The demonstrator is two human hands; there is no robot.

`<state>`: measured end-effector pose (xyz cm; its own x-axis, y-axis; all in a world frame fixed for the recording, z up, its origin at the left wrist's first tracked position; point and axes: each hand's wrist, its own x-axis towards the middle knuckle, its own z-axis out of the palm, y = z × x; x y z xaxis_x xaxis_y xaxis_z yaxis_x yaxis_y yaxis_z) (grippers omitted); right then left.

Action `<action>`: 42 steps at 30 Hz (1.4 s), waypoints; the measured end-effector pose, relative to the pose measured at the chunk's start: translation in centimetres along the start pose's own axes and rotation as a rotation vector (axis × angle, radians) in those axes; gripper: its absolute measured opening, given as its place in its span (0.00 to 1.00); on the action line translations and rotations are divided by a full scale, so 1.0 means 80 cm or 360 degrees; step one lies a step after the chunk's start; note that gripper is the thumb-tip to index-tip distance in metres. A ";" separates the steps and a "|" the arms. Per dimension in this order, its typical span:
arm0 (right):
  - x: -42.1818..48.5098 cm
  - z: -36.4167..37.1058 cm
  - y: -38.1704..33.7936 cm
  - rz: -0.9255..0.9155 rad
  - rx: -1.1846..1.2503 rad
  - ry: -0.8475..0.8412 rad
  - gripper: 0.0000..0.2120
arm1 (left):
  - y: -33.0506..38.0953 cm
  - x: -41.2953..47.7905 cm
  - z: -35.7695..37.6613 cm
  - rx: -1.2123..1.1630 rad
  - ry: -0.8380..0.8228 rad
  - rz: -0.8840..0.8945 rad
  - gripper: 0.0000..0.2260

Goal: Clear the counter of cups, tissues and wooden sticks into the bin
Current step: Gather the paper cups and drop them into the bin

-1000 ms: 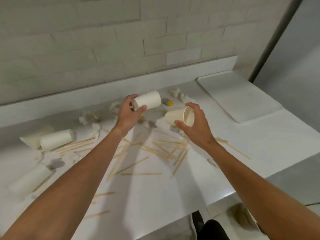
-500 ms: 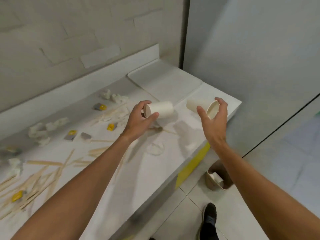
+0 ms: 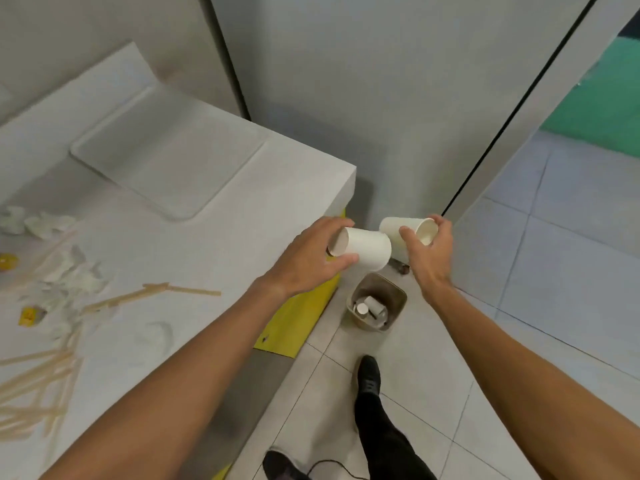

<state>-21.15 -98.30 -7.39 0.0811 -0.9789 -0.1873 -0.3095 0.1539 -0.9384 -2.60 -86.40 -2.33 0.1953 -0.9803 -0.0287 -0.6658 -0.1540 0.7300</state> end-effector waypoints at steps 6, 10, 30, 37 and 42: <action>0.062 -0.032 0.106 0.0417 -0.0183 -0.0040 0.25 | -0.042 0.053 0.131 0.0217 -0.0324 -0.0274 0.22; 0.102 -0.028 0.183 0.0598 -0.0222 -0.0068 0.24 | -0.101 0.081 0.212 0.0265 -0.0509 -0.0480 0.23; 0.185 0.067 0.467 0.0890 -0.0428 -0.0231 0.32 | -0.338 0.138 0.458 0.0234 -0.0763 -0.0829 0.31; 0.143 0.064 0.391 0.0610 -0.0458 -0.0442 0.28 | -0.302 0.106 0.385 0.0174 -0.0693 -0.0780 0.31; 0.096 0.062 0.317 0.0437 -0.0400 -0.0507 0.27 | -0.241 0.070 0.307 0.0219 -0.0592 -0.0624 0.26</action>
<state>-23.66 -101.28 -34.11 0.2381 -0.8109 -0.5346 -0.5758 0.3254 -0.7500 -6.38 -91.99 -33.33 0.1963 -0.8201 -0.5375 -0.6875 -0.5060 0.5210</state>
